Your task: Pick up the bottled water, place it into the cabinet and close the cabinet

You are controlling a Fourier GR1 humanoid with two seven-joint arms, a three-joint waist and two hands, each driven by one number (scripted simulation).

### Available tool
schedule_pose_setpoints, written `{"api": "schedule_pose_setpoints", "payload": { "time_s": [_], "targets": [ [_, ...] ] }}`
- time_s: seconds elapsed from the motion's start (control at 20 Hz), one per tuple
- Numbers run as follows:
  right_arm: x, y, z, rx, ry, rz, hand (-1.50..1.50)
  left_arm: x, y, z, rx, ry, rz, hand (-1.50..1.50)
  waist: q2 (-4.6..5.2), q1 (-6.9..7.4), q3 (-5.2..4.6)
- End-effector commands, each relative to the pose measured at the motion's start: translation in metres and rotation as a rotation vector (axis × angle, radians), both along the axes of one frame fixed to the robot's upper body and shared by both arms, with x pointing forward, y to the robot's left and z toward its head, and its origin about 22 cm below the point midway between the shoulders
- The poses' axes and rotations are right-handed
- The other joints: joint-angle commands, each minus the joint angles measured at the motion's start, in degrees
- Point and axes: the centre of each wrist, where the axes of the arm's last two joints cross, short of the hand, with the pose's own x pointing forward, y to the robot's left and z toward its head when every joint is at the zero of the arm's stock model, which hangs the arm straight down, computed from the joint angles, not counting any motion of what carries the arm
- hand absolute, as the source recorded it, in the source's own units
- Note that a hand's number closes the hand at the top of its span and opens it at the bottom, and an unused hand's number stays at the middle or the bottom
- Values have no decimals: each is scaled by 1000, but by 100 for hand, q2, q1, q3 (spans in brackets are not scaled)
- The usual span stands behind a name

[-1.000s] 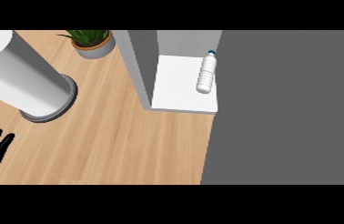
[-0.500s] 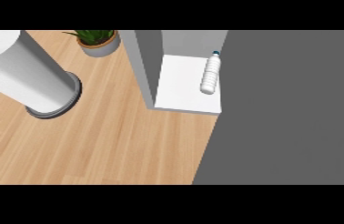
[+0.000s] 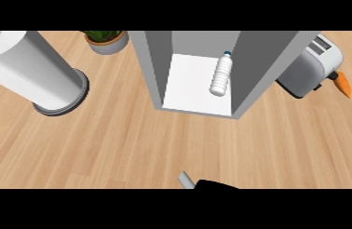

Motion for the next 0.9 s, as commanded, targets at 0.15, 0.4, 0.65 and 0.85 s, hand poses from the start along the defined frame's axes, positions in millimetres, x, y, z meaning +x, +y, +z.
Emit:
{"api": "schedule_pose_setpoints", "payload": {
  "time_s": [0.15, 0.4, 0.65, 0.85],
  "targets": [
    [11, 72, 34, -134, 14, 224, 150, 1, 15, 11, -5, -37, -13, -150, 98, 115, 49],
    [43, 98, 71, -149, 21, 297, 150, -19, 38, 8, -5, -29, 17, -150, 91, -71, 74],
    [84, 100, 67, -127, 192, 231, 150, -51, 62, 5, -9, 0, 70, -150, 90, -300, 88],
    [110, 95, 42, -106, 269, 219, 150, -55, 58, 11, -6, -28, 75, -150, 102, -405, 96]
  ]
}}
